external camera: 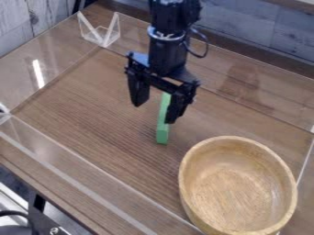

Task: Put green stick into wooden bowl

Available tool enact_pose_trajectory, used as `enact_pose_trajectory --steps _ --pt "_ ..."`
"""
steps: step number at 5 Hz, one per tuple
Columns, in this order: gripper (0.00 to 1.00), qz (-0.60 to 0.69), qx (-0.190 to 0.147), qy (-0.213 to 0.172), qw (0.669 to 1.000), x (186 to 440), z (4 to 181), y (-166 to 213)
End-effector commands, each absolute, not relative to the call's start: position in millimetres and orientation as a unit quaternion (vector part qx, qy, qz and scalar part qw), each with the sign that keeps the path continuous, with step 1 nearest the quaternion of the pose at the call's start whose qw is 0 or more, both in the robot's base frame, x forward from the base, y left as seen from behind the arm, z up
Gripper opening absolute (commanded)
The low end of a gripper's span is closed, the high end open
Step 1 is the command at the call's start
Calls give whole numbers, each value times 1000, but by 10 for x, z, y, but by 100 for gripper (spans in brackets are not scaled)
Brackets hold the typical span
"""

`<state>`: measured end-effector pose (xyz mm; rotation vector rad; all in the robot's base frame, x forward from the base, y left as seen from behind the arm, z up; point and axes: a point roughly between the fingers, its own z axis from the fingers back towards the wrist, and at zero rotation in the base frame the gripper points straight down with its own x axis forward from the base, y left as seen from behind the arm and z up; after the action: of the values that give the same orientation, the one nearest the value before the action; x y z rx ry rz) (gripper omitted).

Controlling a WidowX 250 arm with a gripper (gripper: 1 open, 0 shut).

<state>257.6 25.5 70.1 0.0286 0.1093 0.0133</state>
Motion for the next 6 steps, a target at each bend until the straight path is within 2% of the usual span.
enact_pose_trajectory --steps 1,6 --pt "100 6 23 24 999 2633 706 338" --pt "100 28 41 19 999 2677 245 418"
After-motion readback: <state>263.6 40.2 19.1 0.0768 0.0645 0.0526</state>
